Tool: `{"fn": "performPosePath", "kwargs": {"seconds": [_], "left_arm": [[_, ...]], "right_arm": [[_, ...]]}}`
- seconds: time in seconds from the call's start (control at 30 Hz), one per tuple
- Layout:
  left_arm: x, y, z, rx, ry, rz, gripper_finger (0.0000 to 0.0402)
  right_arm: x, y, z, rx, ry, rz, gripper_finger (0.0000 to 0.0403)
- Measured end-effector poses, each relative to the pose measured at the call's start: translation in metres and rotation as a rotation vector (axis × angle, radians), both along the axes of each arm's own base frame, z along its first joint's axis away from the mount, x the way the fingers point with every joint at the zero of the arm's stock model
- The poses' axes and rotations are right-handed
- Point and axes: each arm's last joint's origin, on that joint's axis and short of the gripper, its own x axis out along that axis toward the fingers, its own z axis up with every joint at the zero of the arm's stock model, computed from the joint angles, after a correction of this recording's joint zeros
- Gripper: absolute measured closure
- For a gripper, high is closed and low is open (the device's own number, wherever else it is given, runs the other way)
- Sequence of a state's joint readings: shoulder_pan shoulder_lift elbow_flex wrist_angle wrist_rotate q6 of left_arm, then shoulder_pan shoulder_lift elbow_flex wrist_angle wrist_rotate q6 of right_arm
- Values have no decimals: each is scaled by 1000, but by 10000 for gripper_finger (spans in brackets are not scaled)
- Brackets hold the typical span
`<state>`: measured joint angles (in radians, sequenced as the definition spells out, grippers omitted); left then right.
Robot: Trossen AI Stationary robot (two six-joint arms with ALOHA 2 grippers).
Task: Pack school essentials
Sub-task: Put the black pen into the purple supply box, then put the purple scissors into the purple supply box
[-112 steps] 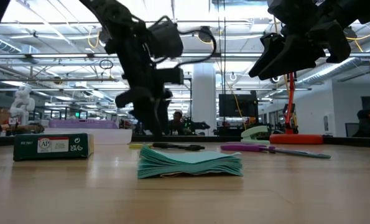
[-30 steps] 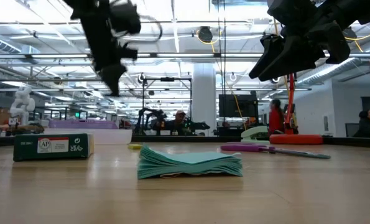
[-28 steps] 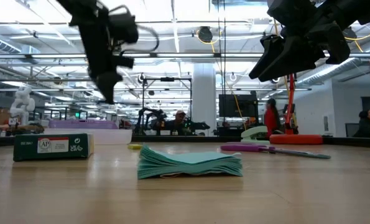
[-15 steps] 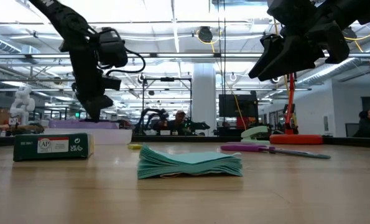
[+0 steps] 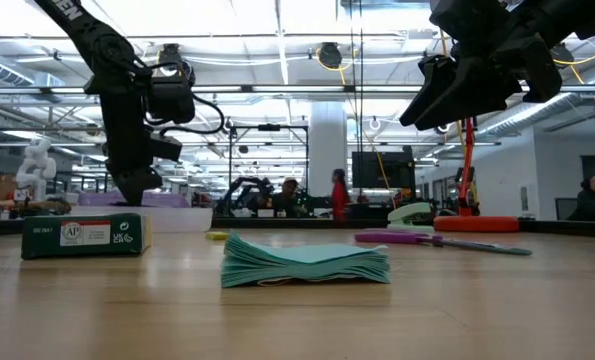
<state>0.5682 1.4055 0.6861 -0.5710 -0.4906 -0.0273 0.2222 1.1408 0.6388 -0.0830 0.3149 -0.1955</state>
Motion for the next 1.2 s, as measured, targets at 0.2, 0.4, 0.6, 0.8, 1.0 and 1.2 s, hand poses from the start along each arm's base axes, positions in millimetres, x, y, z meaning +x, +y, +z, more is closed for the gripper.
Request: {"fn": "performPosePath", "kwargs": {"seconds": [0.2,0.4,0.6,0.8,1.0,1.2], "left_arm": [[0,0,0,9,1,11,345],[-1,0,0,21,-1,35,320],[-1,1,1,43,2,54,287],[6,0,7,65,-24,56,284],[31,-8,31,100,-131,7,284],[60,-31,57,73,-279,-83,284]], "right_arm": [[0,0,0,0,0,0,222],[0,0,0,1,1,1,222],[0,0,0,1,1,1,222],[0,0,0,2,1,1,222],[0,0,0,23,-6,-13,222],[0,0,0,53,-12,-37,222]]}}
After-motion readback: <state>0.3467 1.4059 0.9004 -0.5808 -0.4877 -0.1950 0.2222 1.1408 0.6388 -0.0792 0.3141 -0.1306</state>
